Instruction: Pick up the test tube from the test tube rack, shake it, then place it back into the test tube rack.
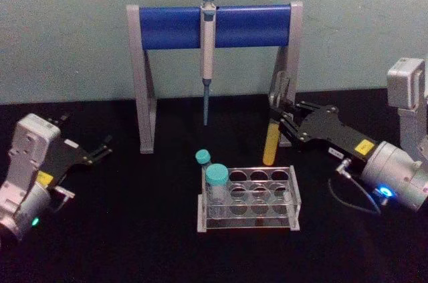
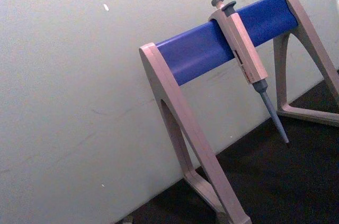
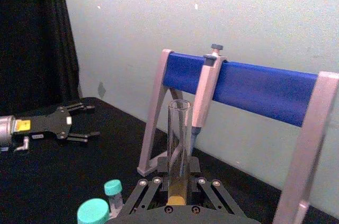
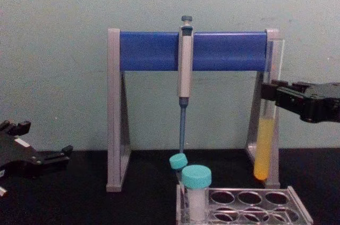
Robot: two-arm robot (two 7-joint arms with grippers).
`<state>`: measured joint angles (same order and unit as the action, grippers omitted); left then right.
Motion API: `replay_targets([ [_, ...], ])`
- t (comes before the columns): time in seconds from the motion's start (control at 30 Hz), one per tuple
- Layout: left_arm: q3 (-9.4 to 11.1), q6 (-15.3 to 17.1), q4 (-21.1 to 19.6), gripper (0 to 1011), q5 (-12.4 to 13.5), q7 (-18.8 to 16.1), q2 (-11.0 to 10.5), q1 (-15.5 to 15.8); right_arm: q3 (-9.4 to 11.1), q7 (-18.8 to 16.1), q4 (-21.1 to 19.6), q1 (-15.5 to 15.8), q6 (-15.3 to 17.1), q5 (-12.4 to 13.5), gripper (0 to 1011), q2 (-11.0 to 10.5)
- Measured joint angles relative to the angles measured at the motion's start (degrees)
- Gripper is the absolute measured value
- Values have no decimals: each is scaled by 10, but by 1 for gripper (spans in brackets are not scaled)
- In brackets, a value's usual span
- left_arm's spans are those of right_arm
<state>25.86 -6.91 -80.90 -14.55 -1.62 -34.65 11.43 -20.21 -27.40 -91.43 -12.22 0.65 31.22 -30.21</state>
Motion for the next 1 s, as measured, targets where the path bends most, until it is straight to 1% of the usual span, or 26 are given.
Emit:
replay_targets([
  [0.2, 0, 0, 0, 1010, 0, 0, 0, 0, 13, 4, -16, 19, 0, 1, 214, -13],
  [0.33, 0, 0, 0, 1010, 0, 0, 0, 0, 27, 5, -36, 42, -2, 6, 214, -25],
  [0.47, 0, 0, 0, 1010, 0, 0, 0, 0, 34, 3, -50, 59, -5, 10, 213, -34],
  [0.57, 0, 0, 0, 1009, 0, 0, 0, 0, 38, -4, -68, 77, -9, 14, 213, -44],
  [0.67, 0, 0, 0, 1010, 0, 0, 0, 0, 38, -9, -77, 86, -9, 16, 214, -48],
  [0.77, 0, 0, 0, 1010, 0, 0, 0, 0, 30, -20, -85, 92, -9, 17, 213, -51],
  [0.8, 0, 0, 0, 1010, 0, 0, 0, 0, 30, -20, -85, 92, -9, 17, 213, -51],
  [0.9, 0, 0, 0, 1009, 0, 0, 0, 0, 17, -29, -87, 87, -9, 18, 214, -50],
  [0.93, 0, 0, 0, 1010, 0, 0, 0, 0, 17, -29, -87, 87, -9, 18, 214, -50],
  [1.0, 0, 0, 0, 1010, 0, 0, 0, 0, 9, -34, -87, 81, -9, 18, 214, -47],
])
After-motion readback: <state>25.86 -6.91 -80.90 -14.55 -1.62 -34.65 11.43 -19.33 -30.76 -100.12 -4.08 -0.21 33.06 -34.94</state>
